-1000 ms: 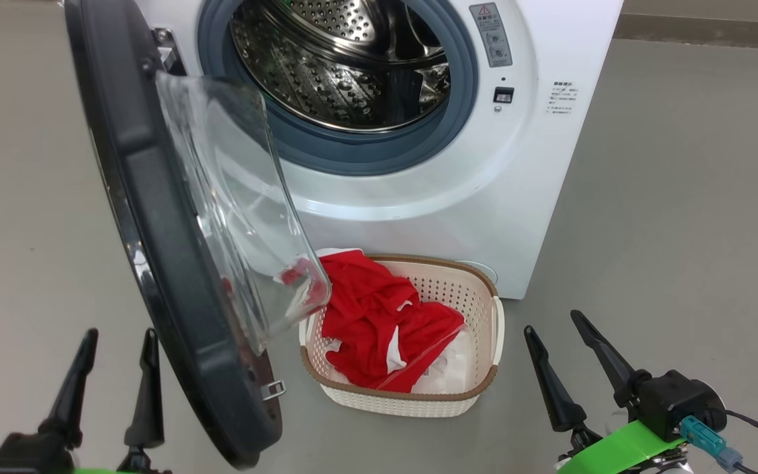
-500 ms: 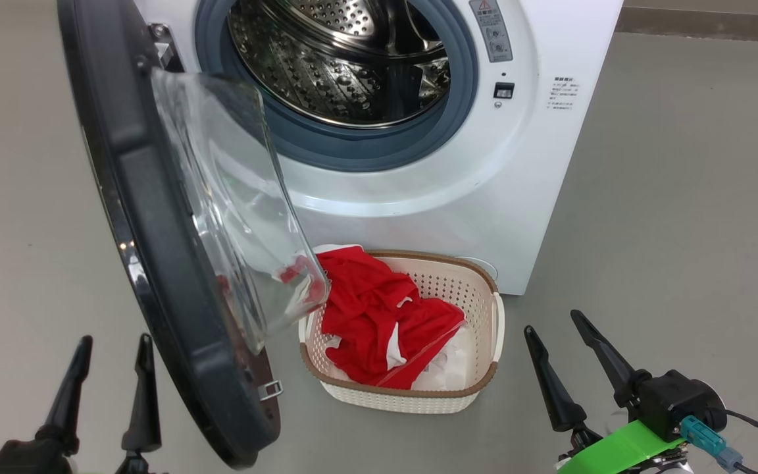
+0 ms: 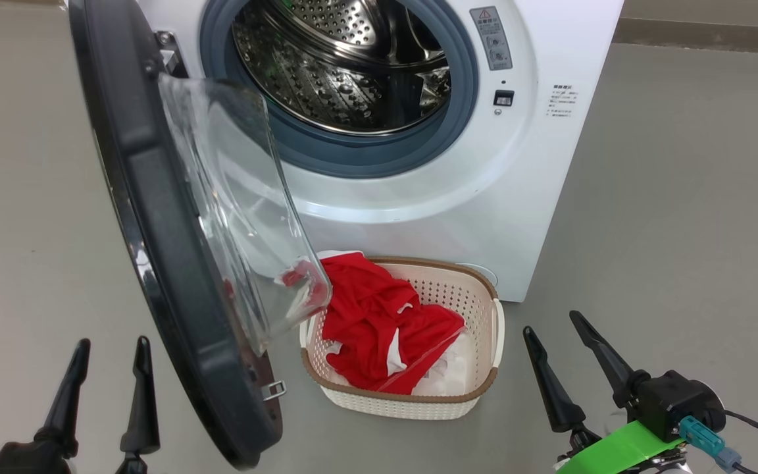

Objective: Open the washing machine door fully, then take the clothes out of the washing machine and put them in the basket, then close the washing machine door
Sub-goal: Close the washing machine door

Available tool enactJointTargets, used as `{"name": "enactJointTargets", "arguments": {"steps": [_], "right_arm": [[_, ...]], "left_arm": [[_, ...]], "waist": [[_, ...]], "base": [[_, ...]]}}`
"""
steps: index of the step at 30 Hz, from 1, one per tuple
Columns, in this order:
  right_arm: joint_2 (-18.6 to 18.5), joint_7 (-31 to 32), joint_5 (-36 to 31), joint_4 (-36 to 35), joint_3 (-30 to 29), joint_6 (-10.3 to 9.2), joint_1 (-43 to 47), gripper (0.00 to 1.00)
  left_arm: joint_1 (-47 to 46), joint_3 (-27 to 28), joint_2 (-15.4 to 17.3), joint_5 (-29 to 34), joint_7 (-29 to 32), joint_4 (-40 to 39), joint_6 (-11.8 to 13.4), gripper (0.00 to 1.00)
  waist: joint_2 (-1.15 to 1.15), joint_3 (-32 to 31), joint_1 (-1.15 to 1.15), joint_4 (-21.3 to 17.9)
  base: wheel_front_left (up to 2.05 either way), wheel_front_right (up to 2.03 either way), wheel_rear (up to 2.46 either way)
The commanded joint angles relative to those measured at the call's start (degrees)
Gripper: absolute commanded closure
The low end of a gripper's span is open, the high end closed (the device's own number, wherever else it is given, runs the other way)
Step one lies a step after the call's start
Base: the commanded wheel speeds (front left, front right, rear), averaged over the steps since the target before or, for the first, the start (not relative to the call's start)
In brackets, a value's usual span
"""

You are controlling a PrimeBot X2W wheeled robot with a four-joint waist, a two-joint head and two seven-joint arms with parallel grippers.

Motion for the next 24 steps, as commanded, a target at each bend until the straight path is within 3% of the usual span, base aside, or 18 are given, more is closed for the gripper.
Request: {"name": "enactJointTargets", "arguments": {"steps": [1, 15, 16, 17, 21, 24], "right_arm": [[0.09, -0.37, 0.62, -1.19, 1.52, 0.36, -1.30, 0.00], [0.10, -0.37, 0.82, -1.09, 1.55, 0.36, -1.15, 0.00], [0.10, -0.37, 0.85, -1.06, 1.57, 0.36, -1.15, 0.00], [0.10, -0.37, 0.87, -1.03, 1.58, 0.36, -1.15, 0.00], [0.10, -0.37, 0.92, -0.96, 1.48, 0.36, -1.15, 0.00], [0.10, -0.37, 0.93, -0.85, 1.45, 0.36, -1.10, 0.00]], "left_arm": [[-0.86, 2.09, 0.67, 0.34, -0.51, -1.21, -0.46, 0.00], [-0.62, 1.99, 0.31, 1.39, -0.51, -0.89, -0.93, 0.00], [-0.57, 1.77, 0.30, 1.28, -0.51, -0.68, -0.98, 0.39], [-0.64, 1.78, 0.27, 0.90, -0.51, -0.70, -1.01, 1.00], [-1.57, 2.25, 0.11, -2.69, -0.51, -0.46, -1.11, 1.00], [-3.09, 2.65, -0.03, -10.15, -0.51, 0.37, -1.20, 1.00]], "waist": [[0.00, -0.07, 0.00, 0.02], [0.00, -0.53, 0.00, 0.10], [0.00, -0.55, 0.00, 0.10], [0.00, -0.57, 0.00, 0.11], [0.00, -0.71, 0.00, 0.21], [0.00, -0.94, 0.00, 0.31]], "base": [[0.00, 0.00, 0.00], [0.00, 0.00, 0.00], [0.00, 0.00, 0.00], [0.00, 0.00, 0.00], [0.00, 0.00, 0.00], [0.00, 0.00, 0.00]]}}
